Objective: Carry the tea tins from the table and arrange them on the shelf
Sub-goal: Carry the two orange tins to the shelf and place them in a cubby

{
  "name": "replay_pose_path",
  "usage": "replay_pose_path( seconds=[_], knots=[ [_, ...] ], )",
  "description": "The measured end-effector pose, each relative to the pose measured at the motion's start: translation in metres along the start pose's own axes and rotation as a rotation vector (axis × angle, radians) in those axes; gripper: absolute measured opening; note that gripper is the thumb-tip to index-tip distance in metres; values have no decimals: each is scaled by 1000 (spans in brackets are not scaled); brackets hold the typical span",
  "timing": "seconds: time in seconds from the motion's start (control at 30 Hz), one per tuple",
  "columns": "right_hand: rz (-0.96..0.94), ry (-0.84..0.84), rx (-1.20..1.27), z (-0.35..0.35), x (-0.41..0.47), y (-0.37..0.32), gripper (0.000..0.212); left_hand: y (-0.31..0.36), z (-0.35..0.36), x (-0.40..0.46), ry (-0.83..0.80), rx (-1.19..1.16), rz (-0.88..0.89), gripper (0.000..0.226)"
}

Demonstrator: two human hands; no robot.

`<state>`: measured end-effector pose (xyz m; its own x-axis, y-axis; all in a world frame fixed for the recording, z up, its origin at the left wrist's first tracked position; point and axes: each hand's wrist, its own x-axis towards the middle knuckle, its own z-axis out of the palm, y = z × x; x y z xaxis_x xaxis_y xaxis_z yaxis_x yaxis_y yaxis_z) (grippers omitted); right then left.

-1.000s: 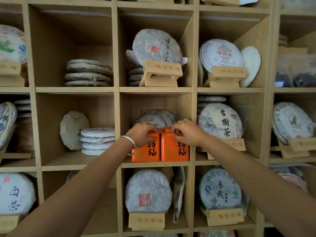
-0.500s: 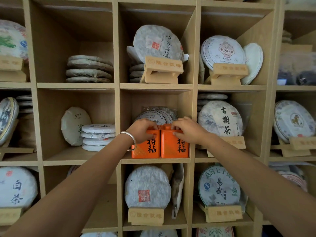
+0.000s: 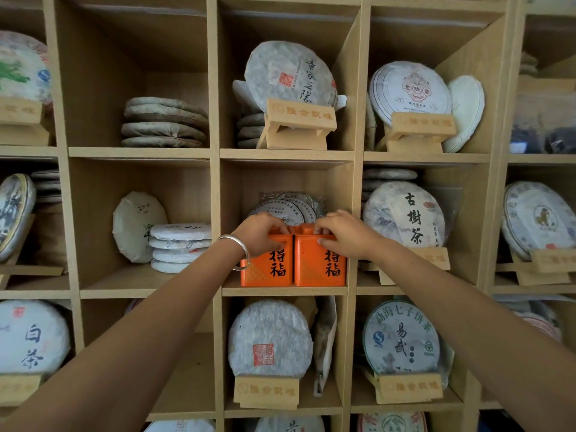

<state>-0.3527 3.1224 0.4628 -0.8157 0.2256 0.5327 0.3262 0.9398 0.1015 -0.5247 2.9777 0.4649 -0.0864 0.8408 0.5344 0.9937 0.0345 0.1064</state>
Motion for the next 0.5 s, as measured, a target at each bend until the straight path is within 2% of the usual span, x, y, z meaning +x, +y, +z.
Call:
replay_pose_path(
  seconds=[0.5],
  knots=[
    [-3,4,-14,-1,-1,-3,14,-1,1,2,1,-16,-27,25]
  ],
)
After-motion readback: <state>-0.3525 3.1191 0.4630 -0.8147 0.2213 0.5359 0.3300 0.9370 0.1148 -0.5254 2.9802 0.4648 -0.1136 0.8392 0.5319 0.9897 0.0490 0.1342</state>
